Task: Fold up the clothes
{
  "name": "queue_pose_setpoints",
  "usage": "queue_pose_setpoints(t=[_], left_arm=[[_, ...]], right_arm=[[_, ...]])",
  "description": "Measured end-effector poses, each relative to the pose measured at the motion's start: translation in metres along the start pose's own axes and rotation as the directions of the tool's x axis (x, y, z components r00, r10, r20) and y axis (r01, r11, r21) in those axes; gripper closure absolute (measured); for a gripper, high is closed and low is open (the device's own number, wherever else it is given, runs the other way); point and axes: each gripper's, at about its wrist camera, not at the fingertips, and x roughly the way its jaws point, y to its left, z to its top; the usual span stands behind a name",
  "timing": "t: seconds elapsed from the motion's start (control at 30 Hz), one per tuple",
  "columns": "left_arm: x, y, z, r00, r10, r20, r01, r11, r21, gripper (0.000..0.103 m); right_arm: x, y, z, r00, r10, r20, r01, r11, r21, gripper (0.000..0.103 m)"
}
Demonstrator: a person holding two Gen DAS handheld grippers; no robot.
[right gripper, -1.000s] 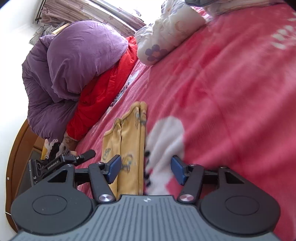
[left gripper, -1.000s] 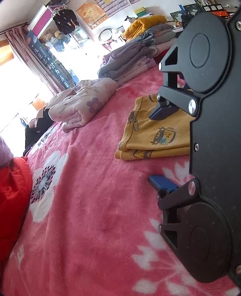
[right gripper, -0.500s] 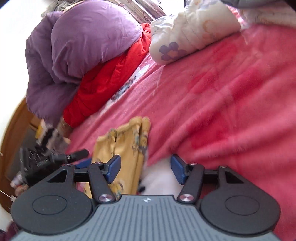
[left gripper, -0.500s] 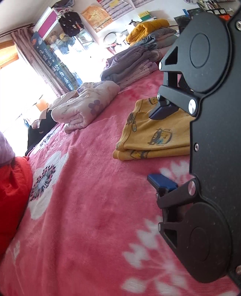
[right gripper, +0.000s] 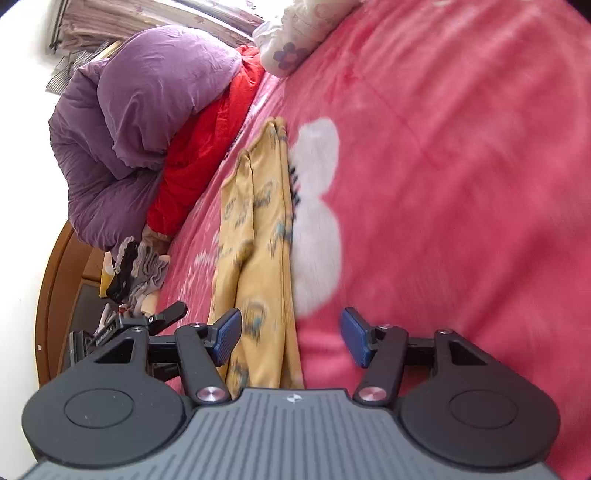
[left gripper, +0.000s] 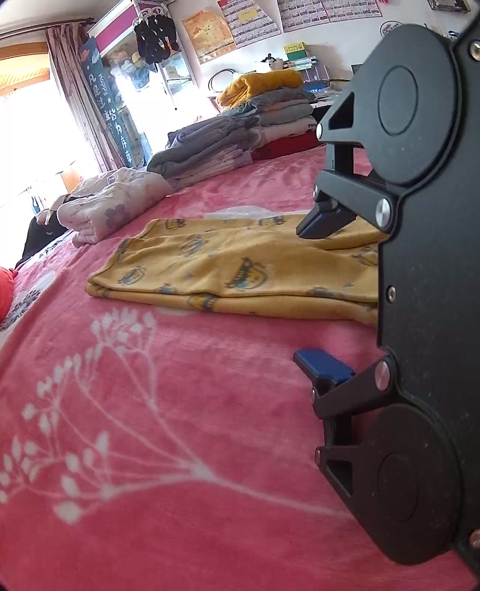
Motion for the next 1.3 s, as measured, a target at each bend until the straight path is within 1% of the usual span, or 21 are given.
queue_pose_setpoints(t=[0.07,0.13,0.23,0.33,0.5,0.63,0.77,0.8,0.87,0.97,1.03,1.07,1.1,1.13,1.17,1.2,1.23,1.3], left_arm=[[-0.008,0.005,-0.015,1.0,-0.008,-0.019,0.007,1.0,-0.026,0.037],[-0.015,0.008,-0.029,0.999,-0.008,-0.032,0.007,0.999,-0.037,0.037],[-0.023,0.004,-0.047,0.999,0.02,-0.025,-0.02,1.0,0.001,0.037],[-0.026,0.0,-0.056,0.999,0.041,0.002,-0.041,0.999,0.017,0.037],[-0.026,0.003,-0.058,0.999,0.039,0.03,-0.038,0.999,-0.032,0.039],[-0.023,-0.001,-0.06,0.998,0.058,0.03,-0.058,0.998,-0.011,0.039],[-0.02,-0.005,-0.061,0.998,0.053,0.022,-0.053,0.999,0.003,0.04],[-0.02,-0.006,-0.062,0.998,0.064,0.026,-0.064,0.998,0.007,0.044],[-0.018,-0.004,-0.061,0.997,0.072,0.023,-0.073,0.997,0.003,0.051],[-0.016,-0.003,-0.06,0.997,0.069,0.017,-0.07,0.998,0.002,0.052],[-0.015,-0.004,-0.06,0.997,0.075,0.015,-0.075,0.997,0.008,0.052],[-0.014,-0.004,-0.06,0.996,0.085,0.014,-0.085,0.996,0.009,0.058],[-0.013,-0.005,-0.06,0.995,0.094,0.013,-0.095,0.995,0.011,0.068],[-0.011,-0.005,-0.061,0.994,0.104,0.011,-0.104,0.994,0.012,0.073],[-0.009,-0.004,-0.06,0.994,0.107,0.004,-0.107,0.994,0.008,0.086],[-0.007,-0.003,-0.059,0.994,0.11,-0.004,-0.11,0.994,0.003,0.092],[-0.007,-0.003,-0.059,0.995,0.103,-0.008,-0.103,0.995,0.0,0.093],[-0.008,-0.004,-0.058,0.996,0.084,-0.011,-0.084,0.996,-0.007,0.095]], right_arm=[[-0.006,-0.004,-0.014,1.0,0.019,-0.011,-0.018,0.999,0.045,0.043],[-0.009,-0.005,-0.025,0.999,0.022,-0.025,-0.021,0.998,0.059,0.043],[-0.013,0.003,-0.038,0.999,0.004,-0.035,-0.004,1.0,0.021,0.043],[-0.018,0.003,-0.049,1.0,0.004,-0.024,-0.004,1.0,0.024,0.043],[-0.02,0.002,-0.056,1.0,0.013,0.002,-0.013,0.998,0.06,0.043],[-0.015,0.001,-0.055,1.0,0.009,0.012,-0.01,0.998,0.069,0.043],[-0.01,0.006,-0.054,1.0,-0.002,0.016,0.001,0.999,0.039,0.043],[-0.009,0.007,-0.054,1.0,-0.004,0.019,0.004,1.0,0.031,0.043],[-0.007,0.009,-0.054,1.0,-0.012,0.021,0.012,1.0,0.017,0.048],[-0.006,0.007,-0.054,1.0,-0.012,0.017,0.011,1.0,0.023,0.055],[-0.005,0.006,-0.053,1.0,-0.004,0.011,0.004,1.0,0.027,0.056],[-0.004,0.006,-0.053,1.0,-0.006,0.008,0.006,1.0,0.023,0.057],[-0.003,0.007,-0.053,1.0,-0.009,0.004,0.009,1.0,0.018,0.059],[-0.003,0.008,-0.054,1.0,-0.015,0.001,0.015,1.0,0.015,0.063],[-0.002,0.008,-0.054,1.0,-0.026,-0.002,0.026,1.0,0.016,0.07],[-0.002,0.007,-0.053,0.999,-0.04,-0.004,0.04,0.999,0.019,0.076],[-0.002,0.005,-0.053,0.999,-0.047,-0.005,0.047,0.999,0.028,0.085],[-0.003,0.002,-0.054,1.0,-0.028,-0.008,0.029,0.999,0.046,0.091]])
